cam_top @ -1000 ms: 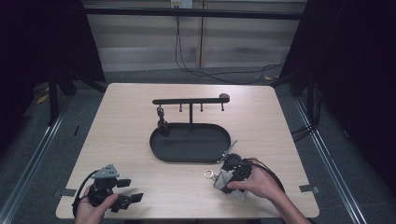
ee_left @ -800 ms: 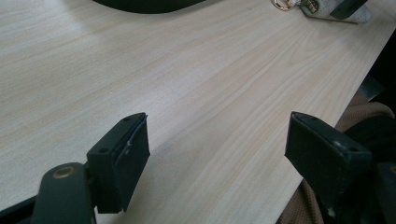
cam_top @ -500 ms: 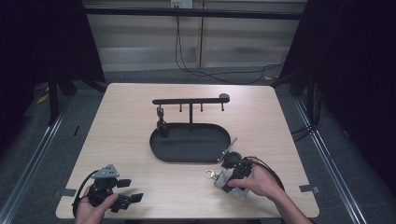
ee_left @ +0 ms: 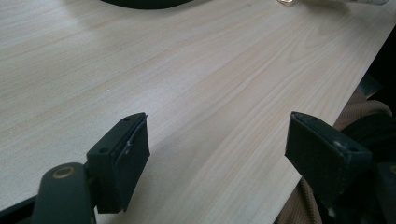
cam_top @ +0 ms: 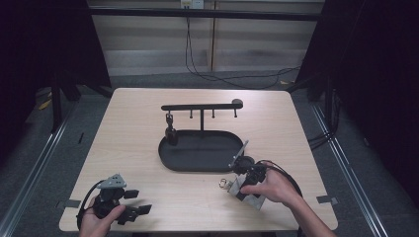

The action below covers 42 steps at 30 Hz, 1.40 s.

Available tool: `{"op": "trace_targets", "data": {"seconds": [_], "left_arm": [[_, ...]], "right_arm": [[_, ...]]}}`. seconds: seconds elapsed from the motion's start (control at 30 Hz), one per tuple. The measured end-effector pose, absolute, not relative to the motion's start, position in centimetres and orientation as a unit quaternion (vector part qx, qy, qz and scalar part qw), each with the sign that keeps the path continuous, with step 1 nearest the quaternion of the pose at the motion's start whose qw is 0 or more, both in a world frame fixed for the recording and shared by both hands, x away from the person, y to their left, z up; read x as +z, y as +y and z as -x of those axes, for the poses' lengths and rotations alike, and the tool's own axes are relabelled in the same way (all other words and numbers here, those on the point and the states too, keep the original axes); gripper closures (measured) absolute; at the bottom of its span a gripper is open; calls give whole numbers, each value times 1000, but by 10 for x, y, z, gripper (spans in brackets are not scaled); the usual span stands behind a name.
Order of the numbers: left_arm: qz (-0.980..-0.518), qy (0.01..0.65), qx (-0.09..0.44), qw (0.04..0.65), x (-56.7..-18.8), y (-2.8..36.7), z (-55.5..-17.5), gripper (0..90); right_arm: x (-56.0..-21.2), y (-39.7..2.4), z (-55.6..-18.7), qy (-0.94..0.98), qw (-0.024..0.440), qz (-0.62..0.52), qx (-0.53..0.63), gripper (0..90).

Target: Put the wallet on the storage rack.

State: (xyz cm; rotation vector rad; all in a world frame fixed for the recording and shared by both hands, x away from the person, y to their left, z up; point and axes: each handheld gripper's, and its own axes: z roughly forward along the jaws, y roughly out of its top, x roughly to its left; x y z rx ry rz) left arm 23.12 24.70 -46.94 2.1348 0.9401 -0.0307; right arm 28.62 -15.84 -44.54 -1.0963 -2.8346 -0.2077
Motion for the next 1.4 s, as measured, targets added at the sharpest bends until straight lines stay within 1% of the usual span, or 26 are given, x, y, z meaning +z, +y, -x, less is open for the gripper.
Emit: {"op": "trace_targets", "data": {"seconds": [0.57,0.9,1.4], "left_arm": [[-839,370,-12,400,-468,246,-231,217],[-840,365,-14,400,-468,245,-230,217],[-845,359,-15,396,-468,244,-228,216]], "right_arm": [[-432,-167,-293,-922,53,378,-73,335],[-411,-169,-298,-919,42,385,-74,336],[-397,-176,-308,-913,34,398,-86,336]]}}
